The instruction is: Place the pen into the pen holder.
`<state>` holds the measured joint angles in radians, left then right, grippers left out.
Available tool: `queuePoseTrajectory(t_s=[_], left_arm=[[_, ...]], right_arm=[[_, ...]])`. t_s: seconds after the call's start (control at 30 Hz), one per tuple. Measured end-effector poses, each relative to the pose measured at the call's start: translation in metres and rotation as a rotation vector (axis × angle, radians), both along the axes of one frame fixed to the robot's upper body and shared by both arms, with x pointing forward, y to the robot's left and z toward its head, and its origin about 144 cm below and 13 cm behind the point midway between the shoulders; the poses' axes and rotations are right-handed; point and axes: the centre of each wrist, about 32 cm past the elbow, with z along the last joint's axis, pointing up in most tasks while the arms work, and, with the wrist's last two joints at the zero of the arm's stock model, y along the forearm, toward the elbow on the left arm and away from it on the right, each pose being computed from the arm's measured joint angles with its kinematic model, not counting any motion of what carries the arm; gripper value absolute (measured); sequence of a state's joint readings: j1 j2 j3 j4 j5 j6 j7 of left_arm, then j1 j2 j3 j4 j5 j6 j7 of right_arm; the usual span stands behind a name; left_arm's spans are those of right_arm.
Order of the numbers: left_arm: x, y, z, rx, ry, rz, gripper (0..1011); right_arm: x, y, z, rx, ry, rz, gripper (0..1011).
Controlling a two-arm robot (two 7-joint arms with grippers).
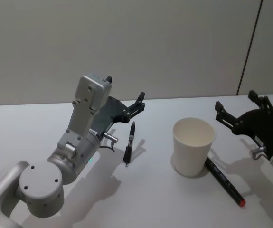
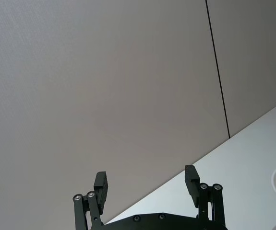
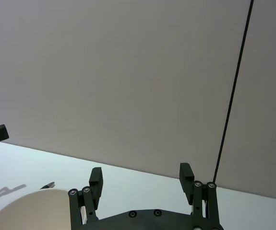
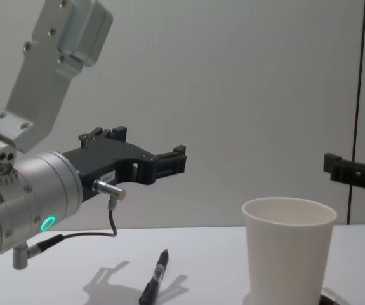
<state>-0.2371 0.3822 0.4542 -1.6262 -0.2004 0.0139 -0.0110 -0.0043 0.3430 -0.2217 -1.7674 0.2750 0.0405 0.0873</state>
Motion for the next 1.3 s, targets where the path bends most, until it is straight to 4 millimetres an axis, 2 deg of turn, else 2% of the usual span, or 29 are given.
queuePoseTrajectory(t_s=[0.4, 0.73, 1.03, 1.3], left_arm=[[0.0, 0.0, 0.0, 0.0, 0.0, 0.0, 1001], [0.0, 0.0, 0.0, 0.0, 0.0, 0.0, 1001], [0.0, 0.0, 0.0, 0.0, 0.0, 0.0, 1001], [0.0, 0.0, 0.0, 0.0, 0.0, 0.0, 1001]], right_arm=[[0.018, -0.018, 0.027, -0.108, 0.013, 0.057, 1001], [0.025, -0.035, 0.042, -0.156, 0.09, 0.086, 1001], [0.018, -0.048, 0.052, -0.151, 0.192, 0.103, 1001], [0.004, -0.048, 0.049, -0.139, 0.27, 0.113, 1001]])
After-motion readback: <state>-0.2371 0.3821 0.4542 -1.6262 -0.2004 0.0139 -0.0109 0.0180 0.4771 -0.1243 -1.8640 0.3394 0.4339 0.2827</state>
